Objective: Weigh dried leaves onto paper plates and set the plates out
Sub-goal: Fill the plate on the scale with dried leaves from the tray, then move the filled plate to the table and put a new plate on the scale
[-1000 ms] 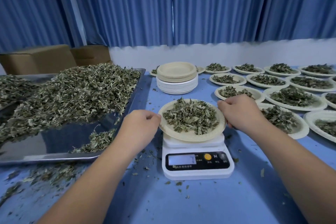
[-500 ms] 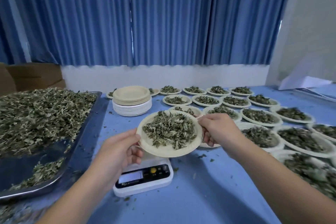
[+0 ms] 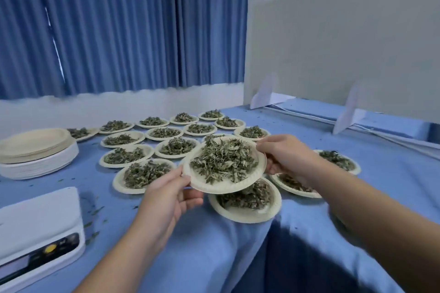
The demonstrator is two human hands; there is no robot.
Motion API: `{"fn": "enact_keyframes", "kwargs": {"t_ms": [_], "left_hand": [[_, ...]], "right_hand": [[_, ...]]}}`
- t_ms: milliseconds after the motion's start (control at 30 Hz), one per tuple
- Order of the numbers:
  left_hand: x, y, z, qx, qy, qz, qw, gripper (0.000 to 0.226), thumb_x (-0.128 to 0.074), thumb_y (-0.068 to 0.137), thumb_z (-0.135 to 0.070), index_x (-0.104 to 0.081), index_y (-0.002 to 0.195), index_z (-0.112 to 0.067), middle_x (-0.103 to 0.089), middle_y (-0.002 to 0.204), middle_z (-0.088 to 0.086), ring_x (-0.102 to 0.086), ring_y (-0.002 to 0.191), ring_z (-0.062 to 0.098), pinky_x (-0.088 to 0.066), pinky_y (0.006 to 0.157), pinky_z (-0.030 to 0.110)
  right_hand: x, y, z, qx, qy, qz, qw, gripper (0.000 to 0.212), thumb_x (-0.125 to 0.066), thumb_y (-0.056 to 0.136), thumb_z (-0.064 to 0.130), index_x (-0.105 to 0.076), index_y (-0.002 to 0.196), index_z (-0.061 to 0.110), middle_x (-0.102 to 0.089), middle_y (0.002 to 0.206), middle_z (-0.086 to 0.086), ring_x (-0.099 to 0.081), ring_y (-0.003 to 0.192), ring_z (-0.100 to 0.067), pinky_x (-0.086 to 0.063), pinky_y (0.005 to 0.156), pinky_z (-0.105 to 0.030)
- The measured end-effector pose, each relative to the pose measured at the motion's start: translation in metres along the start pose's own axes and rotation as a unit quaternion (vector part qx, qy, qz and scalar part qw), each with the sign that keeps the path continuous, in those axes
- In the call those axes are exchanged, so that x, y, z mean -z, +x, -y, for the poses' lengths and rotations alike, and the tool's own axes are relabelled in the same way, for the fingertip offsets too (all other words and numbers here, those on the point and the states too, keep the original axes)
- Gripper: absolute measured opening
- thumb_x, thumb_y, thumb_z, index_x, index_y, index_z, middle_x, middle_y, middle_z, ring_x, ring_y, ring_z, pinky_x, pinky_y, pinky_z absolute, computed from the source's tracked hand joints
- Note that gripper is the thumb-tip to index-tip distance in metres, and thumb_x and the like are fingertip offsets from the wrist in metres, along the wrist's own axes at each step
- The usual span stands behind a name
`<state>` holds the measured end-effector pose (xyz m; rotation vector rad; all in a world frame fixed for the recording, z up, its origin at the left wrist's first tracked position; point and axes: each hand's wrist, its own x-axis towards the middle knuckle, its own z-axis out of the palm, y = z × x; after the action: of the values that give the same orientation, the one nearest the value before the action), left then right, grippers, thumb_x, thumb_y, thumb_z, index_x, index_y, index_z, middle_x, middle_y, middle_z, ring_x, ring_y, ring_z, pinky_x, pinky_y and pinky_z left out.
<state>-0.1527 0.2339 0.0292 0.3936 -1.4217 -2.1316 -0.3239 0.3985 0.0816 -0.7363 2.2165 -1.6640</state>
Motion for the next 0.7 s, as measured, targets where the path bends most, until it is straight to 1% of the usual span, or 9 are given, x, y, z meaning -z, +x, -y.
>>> {"fn": "enact_keyframes", "kwargs": {"t_ms": [100, 167, 233, 300, 367, 433, 500, 600, 700], "left_hand": [[-0.049, 0.008, 0.013, 0.015, -0.016, 0.037, 0.999, 0.024, -0.045, 0.096, 0.004, -0.066, 0.101, -0.008, -0.072, 0.073, 0.010, -0.061, 0.048, 0.014, -0.053, 0.044, 0.023], [-0.083, 0.012, 0.021, 0.027, -0.021, 0.061, 0.998, 0.024, -0.045, 0.096, 0.004, -0.066, 0.101, -0.007, -0.073, 0.074, 0.009, -0.063, 0.048, 0.014, -0.054, 0.045, 0.023], [-0.117, 0.013, 0.030, 0.042, -0.022, 0.084, 0.995, 0.023, -0.045, 0.097, 0.003, -0.064, 0.108, -0.004, -0.074, 0.079, 0.011, -0.065, 0.051, 0.016, -0.055, 0.047, 0.023], [-0.148, 0.012, 0.038, 0.060, -0.024, 0.108, 0.992, 0.026, -0.047, 0.097, 0.002, -0.060, 0.119, 0.000, -0.074, 0.089, 0.016, -0.068, 0.056, 0.019, -0.057, 0.051, 0.026], [-0.175, 0.008, 0.046, 0.084, -0.033, 0.125, 0.988, 0.035, -0.050, 0.096, 0.001, -0.051, 0.131, 0.002, -0.070, 0.097, 0.020, -0.069, 0.060, 0.024, -0.058, 0.053, 0.028], [-0.194, 0.004, 0.052, 0.102, -0.026, 0.141, 0.984, 0.039, -0.051, 0.095, 0.001, -0.047, 0.134, -0.002, -0.065, 0.091, 0.018, -0.069, 0.060, 0.025, -0.059, 0.055, 0.031], [-0.205, 0.002, 0.055, 0.105, -0.004, 0.156, 0.982, 0.033, -0.049, 0.096, 0.000, -0.050, 0.130, -0.004, -0.063, 0.083, 0.015, -0.068, 0.059, 0.025, -0.059, 0.055, 0.031], [-0.212, 0.002, 0.057, 0.105, 0.023, 0.164, 0.981, 0.023, -0.048, 0.097, -0.002, -0.058, 0.118, -0.006, -0.063, 0.080, 0.012, -0.067, 0.057, 0.022, -0.057, 0.052, 0.028], [-0.213, 0.001, 0.058, 0.105, 0.039, 0.164, 0.980, 0.020, -0.047, 0.097, -0.003, -0.061, 0.110, -0.008, -0.063, 0.076, 0.009, -0.064, 0.054, 0.019, -0.054, 0.048, 0.027]], "right_hand": [[0.053, -0.009, -0.010, -0.020, -0.005, -0.028, 0.999, 0.013, -0.060, 0.090, 0.012, -0.069, 0.094, 0.003, -0.056, 0.050, -0.008, -0.050, 0.040, -0.015, -0.043, 0.041, -0.022], [0.088, -0.015, -0.017, -0.028, -0.017, -0.060, 0.998, 0.010, -0.063, 0.089, 0.010, -0.069, 0.092, 0.002, -0.058, 0.051, -0.009, -0.050, 0.040, -0.016, -0.044, 0.042, -0.022], [0.123, -0.023, -0.024, -0.034, -0.027, -0.090, 0.995, 0.010, -0.062, 0.088, 0.005, -0.069, 0.090, -0.002, -0.058, 0.055, -0.011, -0.052, 0.042, -0.017, -0.046, 0.042, -0.023], [0.155, -0.031, -0.031, -0.039, -0.036, -0.120, 0.991, 0.010, -0.060, 0.088, 0.002, -0.068, 0.087, -0.003, -0.058, 0.059, -0.013, -0.052, 0.043, -0.018, -0.046, 0.042, -0.023], [0.186, -0.039, -0.039, -0.047, -0.043, -0.155, 0.986, 0.010, -0.058, 0.088, 0.000, -0.067, 0.084, -0.004, -0.058, 0.055, -0.011, -0.052, 0.041, -0.016, -0.046, 0.041, -0.022], [0.217, -0.047, -0.049, -0.060, -0.050, -0.194, 0.978, 0.011, -0.058, 0.088, -0.001, -0.067, 0.084, -0.005, -0.057, 0.050, -0.009, -0.050, 0.039, -0.014, -0.045, 0.040, -0.021], [0.247, -0.053, -0.064, -0.078, -0.052, -0.235, 0.968, 0.012, -0.057, 0.088, 0.000, -0.067, 0.084, -0.005, -0.058, 0.050, -0.009, -0.050, 0.039, -0.014, -0.046, 0.040, -0.021], [0.286, -0.065, -0.093, -0.121, -0.061, -0.290, 0.947, 0.013, -0.056, 0.088, 0.000, -0.066, 0.087, -0.008, -0.056, 0.051, -0.010, -0.048, 0.044, -0.018, -0.047, 0.040, -0.021], [0.311, -0.079, -0.123, -0.170, -0.063, -0.333, 0.925, 0.011, -0.056, 0.088, -0.003, -0.063, 0.084, -0.010, -0.054, 0.051, -0.012, -0.047, 0.039, -0.017, -0.048, 0.039, -0.021]]}}
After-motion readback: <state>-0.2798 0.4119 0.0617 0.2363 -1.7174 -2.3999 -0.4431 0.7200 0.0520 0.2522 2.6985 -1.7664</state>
